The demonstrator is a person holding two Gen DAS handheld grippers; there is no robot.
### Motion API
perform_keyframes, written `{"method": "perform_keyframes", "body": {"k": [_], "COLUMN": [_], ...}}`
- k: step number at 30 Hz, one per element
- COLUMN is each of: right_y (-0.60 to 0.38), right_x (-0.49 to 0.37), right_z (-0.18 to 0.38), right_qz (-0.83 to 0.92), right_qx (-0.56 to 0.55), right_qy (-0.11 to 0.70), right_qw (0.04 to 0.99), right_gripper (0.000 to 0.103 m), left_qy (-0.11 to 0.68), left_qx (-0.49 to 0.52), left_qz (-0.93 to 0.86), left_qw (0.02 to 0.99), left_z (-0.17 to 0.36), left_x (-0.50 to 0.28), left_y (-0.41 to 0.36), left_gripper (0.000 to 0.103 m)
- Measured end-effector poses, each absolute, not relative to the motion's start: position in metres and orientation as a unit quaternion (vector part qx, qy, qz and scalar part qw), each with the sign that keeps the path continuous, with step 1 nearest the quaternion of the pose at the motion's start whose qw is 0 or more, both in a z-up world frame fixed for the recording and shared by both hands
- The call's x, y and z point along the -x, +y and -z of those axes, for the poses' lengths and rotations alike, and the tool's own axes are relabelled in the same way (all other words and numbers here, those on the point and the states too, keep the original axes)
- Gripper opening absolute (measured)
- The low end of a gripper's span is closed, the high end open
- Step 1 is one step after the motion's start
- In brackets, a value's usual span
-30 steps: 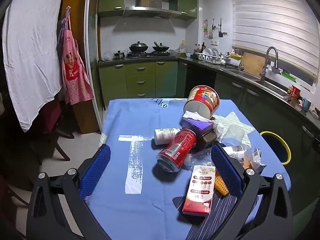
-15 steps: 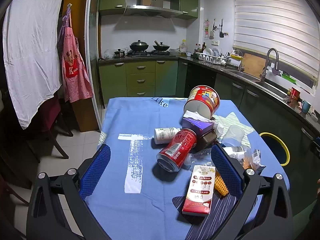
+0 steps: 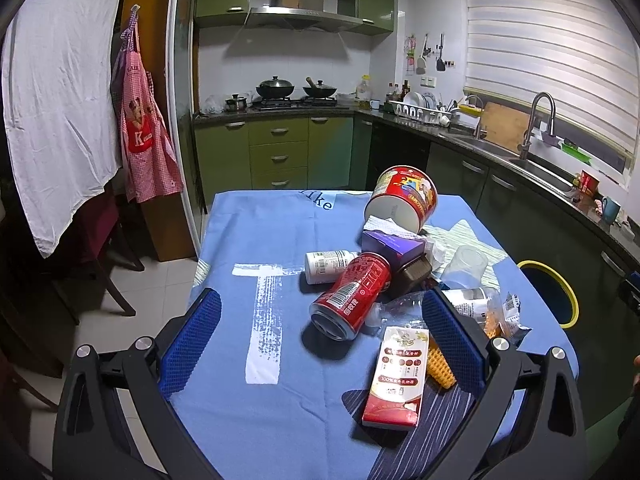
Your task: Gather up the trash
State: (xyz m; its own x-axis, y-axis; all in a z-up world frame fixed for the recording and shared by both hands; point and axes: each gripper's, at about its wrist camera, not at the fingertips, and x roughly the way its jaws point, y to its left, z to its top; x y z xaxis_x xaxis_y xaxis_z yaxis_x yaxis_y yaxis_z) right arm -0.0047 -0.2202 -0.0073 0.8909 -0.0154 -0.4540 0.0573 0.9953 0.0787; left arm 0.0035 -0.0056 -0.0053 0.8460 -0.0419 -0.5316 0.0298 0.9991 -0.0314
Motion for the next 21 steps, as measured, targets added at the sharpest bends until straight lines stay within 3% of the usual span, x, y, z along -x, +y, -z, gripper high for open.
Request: {"method": "perform_keyframes", "body": {"k": [21], "right_y": [-0.2198], "right_x": [0.0001], "right_z": [0.0155], "right_qz": [0.020], "right_qx": [-0.046], "right_qy": [0.237], "right_qw": [0.970], "right_gripper": [0.097], "left_qy": [0.282], "left_qx": [0.010], "left_qz": [0.022], "left_qw": [0.959], "left_z": [0.0084], "left_x": [-0.0056], "left_y": [-0.0098], "left_gripper": [0.099]}}
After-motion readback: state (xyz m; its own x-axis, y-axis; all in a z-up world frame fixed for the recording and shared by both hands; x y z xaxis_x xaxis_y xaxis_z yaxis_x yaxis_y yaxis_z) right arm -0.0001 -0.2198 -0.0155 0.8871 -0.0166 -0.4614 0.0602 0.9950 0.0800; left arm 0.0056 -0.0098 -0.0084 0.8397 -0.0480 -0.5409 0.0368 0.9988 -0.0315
